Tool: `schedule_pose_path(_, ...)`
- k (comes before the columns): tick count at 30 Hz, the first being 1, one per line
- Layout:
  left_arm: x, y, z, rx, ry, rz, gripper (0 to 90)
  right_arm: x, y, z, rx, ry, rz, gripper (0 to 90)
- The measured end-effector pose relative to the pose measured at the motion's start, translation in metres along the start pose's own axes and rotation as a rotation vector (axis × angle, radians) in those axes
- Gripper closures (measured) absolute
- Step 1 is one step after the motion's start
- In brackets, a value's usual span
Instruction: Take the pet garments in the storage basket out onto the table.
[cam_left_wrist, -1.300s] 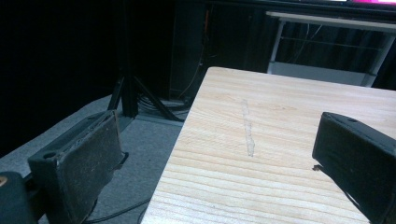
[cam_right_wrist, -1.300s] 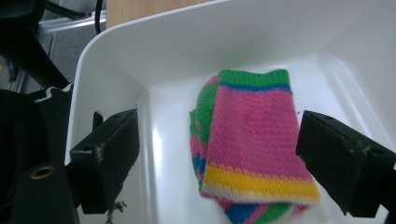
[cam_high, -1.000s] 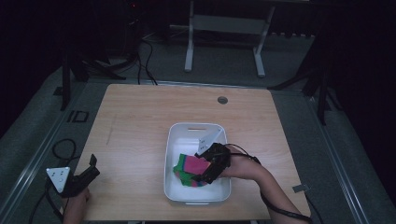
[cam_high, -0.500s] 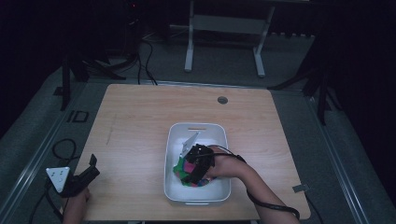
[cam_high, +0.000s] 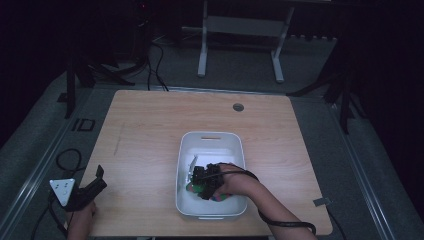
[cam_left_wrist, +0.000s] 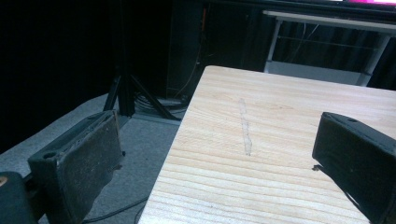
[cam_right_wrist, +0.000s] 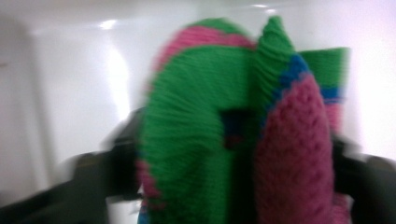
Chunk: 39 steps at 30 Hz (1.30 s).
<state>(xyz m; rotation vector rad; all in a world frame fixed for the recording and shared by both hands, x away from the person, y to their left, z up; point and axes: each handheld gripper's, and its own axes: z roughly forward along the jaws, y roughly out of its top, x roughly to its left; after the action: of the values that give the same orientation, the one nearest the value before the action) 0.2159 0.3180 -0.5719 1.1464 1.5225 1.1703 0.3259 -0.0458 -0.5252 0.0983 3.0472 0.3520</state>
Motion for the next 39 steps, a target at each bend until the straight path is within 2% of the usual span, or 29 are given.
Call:
schedule_pose_path(2,0.000,0.000,0.000,0.003,-0.001,0.002,1.9,0.002,0.000,-0.002,-0.004,-0.026,-0.016,58.7)
schedule_pose_path(7,0.001,0.000,0.000,0.004,0.000,0.000,1.9,0.004,0.000,-0.005,-0.003,-0.048,-0.054,67.3)
schedule_pose_path(11,0.001,0.000,0.000,0.006,0.000,0.000,1.9,0.002,-0.001,-0.010,-0.018,-0.027,-0.039,68.1)
schedule_pose_path(12,0.001,0.000,0.000,0.006,0.000,-0.001,1.8,-0.001,-0.003,-0.021,-0.049,-0.024,-0.033,68.4)
schedule_pose_path(16,0.000,0.000,0.000,0.005,0.002,0.001,1.8,-0.004,-0.003,-0.047,-0.117,-0.046,-0.020,68.5)
schedule_pose_path(22,0.001,0.000,0.000,0.003,0.004,-0.003,1.8,-0.008,0.002,-0.087,-0.198,-0.087,-0.015,68.3)
schedule_pose_path(26,0.001,0.000,0.000,0.003,0.006,-0.006,1.8,-0.011,0.003,-0.108,-0.228,-0.101,-0.016,68.3)
schedule_pose_path(33,0.000,0.000,0.000,0.002,0.007,-0.007,1.8,-0.014,0.003,-0.125,-0.250,-0.128,-0.014,68.3)
schedule_pose_path(39,0.000,0.000,0.000,0.003,0.007,-0.004,1.9,-0.018,0.003,-0.147,-0.275,-0.153,-0.016,68.2)
